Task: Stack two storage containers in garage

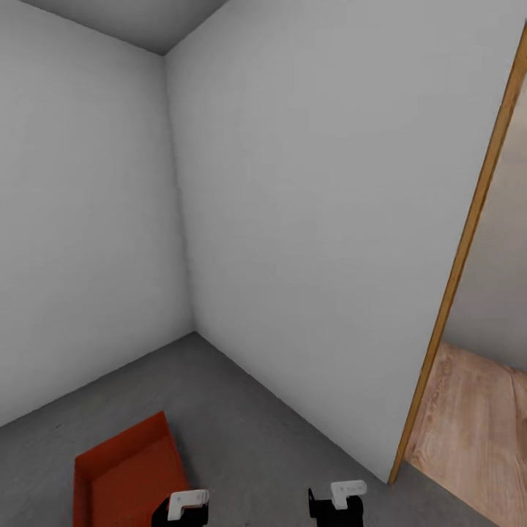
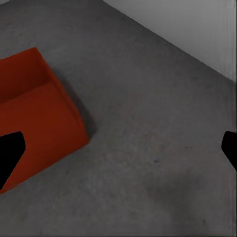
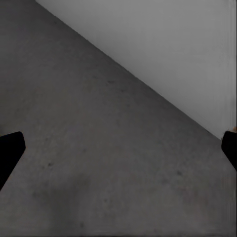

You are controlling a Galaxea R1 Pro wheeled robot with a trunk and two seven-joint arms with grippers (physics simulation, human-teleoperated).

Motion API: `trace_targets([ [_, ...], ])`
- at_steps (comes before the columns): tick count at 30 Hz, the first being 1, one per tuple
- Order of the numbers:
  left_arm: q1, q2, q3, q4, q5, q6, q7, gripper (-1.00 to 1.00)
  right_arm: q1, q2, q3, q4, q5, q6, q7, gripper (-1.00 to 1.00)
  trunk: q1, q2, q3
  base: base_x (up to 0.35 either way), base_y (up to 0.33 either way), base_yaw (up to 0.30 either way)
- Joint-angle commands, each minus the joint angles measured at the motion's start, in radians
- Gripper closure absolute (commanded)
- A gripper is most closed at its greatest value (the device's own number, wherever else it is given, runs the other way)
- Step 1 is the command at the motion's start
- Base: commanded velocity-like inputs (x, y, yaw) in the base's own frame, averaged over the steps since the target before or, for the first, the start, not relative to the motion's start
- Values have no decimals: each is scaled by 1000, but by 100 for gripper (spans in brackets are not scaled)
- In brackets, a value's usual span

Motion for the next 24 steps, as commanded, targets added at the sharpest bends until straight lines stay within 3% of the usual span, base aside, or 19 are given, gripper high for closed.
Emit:
trace_targets([
  [1,-1,1,-9,0,10,-4,6,-100,-1,0,8,1,4,-1,-10,-100,0,-1,-1,-3,-329,-300],
  [14,-1,1,-9,0,9,-4,7,-100,-1,1,8,1,4,-2,-10,-100,0,-1,-1,-1,-328,-299],
  [24,-1,5,-7,0,20,-4,7,-100,-1,1,9,0,4,-1,-8,-100,0,-1,-1,0,-58,-201],
])
